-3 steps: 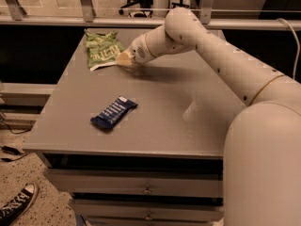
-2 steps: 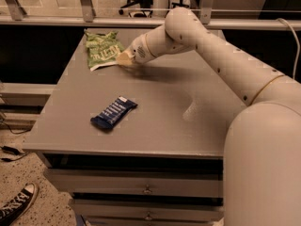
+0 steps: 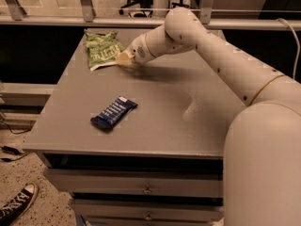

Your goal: Pick green jalapeno chip bag

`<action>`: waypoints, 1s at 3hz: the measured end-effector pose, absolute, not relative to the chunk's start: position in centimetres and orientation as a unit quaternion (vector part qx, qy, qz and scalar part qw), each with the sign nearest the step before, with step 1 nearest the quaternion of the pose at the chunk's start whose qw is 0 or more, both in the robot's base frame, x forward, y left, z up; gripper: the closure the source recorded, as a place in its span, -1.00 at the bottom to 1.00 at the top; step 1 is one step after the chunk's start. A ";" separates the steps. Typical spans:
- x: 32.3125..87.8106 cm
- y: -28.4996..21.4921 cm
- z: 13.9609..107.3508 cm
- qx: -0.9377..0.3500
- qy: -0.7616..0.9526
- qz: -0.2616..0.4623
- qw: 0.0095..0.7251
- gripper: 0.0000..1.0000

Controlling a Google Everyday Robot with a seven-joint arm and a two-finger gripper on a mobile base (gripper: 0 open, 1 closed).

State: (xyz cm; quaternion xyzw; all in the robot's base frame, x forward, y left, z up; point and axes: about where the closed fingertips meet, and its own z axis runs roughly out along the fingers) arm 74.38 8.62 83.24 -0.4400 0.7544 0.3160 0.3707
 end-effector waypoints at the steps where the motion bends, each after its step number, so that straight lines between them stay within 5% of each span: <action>1: 74.4 8.6 83.2 -0.440 0.754 0.316 0.371 -0.40; 2: 74.4 8.6 83.3 -0.440 0.754 0.316 0.371 -0.87; 3: 74.4 8.6 83.3 -0.440 0.754 0.316 0.371 -1.00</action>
Offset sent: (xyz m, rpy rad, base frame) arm -0.0758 -0.0257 0.1300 -0.0210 -0.5054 0.1683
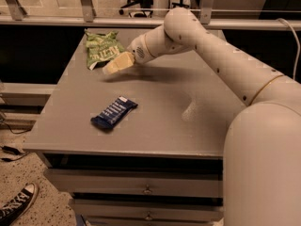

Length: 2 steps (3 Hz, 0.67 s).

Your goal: Pick green jalapeno chip bag

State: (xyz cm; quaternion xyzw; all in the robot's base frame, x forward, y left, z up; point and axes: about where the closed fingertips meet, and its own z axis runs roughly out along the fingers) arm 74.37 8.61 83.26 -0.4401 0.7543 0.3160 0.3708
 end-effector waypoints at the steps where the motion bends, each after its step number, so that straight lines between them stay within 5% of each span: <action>1: 74.4 8.6 83.3 -0.440 0.754 0.316 0.371 -1.00; 2: 74.4 8.6 83.3 -0.440 0.754 0.316 0.371 -1.00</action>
Offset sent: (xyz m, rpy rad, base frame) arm -0.0933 -0.0345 0.1634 -0.0028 -0.6044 0.2194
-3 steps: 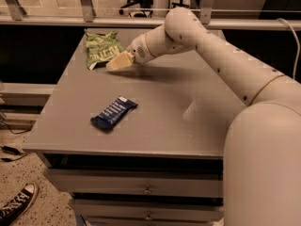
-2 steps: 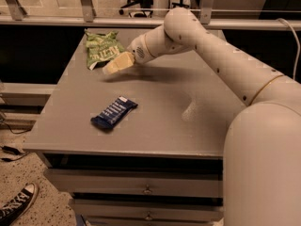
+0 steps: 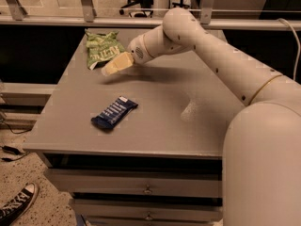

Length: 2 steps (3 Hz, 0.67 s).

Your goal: Pick green jalapeno chip bag

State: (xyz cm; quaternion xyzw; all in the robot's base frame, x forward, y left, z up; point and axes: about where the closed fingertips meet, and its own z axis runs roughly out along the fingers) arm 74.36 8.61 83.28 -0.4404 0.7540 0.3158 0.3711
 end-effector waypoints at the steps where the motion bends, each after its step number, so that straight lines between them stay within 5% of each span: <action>1: 73.5 8.2 84.8 -0.458 0.737 0.305 0.392 -1.00; 2: 68.7 5.6 92.5 -0.516 0.659 0.218 0.502 -1.00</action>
Offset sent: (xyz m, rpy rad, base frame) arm -0.1146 -0.0612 0.1823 -0.1296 -0.9820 0.1188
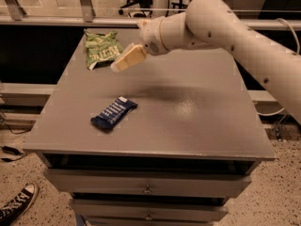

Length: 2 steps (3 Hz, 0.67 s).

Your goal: Pick green jalapeno chip bag

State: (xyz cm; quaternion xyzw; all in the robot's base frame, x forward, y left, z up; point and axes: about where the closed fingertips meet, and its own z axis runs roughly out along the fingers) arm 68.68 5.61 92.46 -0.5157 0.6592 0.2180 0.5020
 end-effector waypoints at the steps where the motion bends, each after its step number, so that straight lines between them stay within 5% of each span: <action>1: 67.3 4.6 95.6 -0.536 0.603 0.183 0.562 -1.00; 2: 66.7 5.1 96.2 -0.562 0.572 0.162 0.575 -1.00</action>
Offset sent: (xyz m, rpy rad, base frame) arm -0.0135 -0.0090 0.0290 0.0193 -0.1637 0.0198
